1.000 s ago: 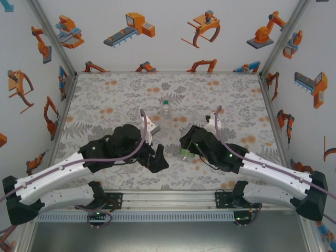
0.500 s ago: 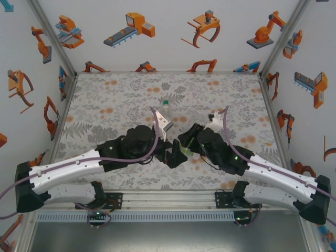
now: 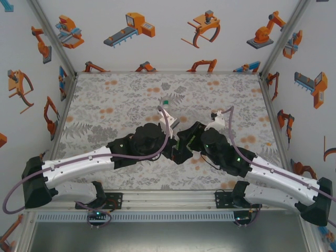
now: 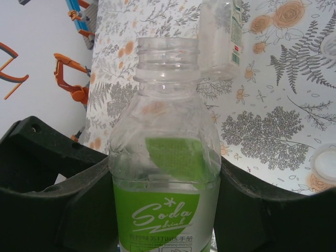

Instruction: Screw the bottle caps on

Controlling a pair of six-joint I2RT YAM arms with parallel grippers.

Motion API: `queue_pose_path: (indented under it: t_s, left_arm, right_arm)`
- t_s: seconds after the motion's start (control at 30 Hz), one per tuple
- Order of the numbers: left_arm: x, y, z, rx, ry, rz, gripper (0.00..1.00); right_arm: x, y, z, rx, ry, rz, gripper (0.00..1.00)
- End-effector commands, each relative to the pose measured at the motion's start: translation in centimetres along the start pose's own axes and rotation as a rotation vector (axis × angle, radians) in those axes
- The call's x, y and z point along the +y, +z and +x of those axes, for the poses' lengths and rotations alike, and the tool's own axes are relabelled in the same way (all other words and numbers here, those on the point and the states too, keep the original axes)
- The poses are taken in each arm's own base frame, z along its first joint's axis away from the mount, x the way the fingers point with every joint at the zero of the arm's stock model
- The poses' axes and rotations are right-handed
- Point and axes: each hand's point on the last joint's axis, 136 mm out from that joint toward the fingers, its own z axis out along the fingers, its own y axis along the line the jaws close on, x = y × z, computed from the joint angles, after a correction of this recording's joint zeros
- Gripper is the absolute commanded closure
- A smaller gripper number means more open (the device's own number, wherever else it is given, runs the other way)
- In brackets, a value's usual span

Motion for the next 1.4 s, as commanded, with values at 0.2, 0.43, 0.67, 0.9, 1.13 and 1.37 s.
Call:
queue_pose_path:
  t_s: [0.2,0.43,0.67,0.9,1.13,1.37]
  left_arm:
    - [0.4,0.7,-0.3,-0.044,0.008,-0.006,0.1]
    - [1.0,0.5,0.0,-0.05,-0.015,-0.025,0.17]
    - [1.0,0.3,0.3,-0.045,-0.029,-0.021,0.31]
    - [-0.3,-0.4,0.0,-0.032,0.028,0.007,0.39]
    - [-0.8,-0.5,0.4,-0.007,0.05,0.018,0.41]
    - [-1.4,-0.7,0.8,0.007,0.06,0.046,0.42]
  right_arm:
    - [0.4,-0.8,-0.8,-0.045,0.036,-0.059,0.69]
    - [0.5,-0.9,-0.9,-0.059,0.056,-0.079,0.69]
    - [0.6,-1.2,-1.2,-0.074,0.054,-0.096,0.68]
    - [0.3,-1.8,-1.6,-0.074,0.03,-0.075,0.32]
    - [-0.9,-2.8,-2.2,-0.086,0.039,-0.02,0.21]
    - [-1.6,-3.1,-2.6,-0.12,0.07,-0.015,0.23]
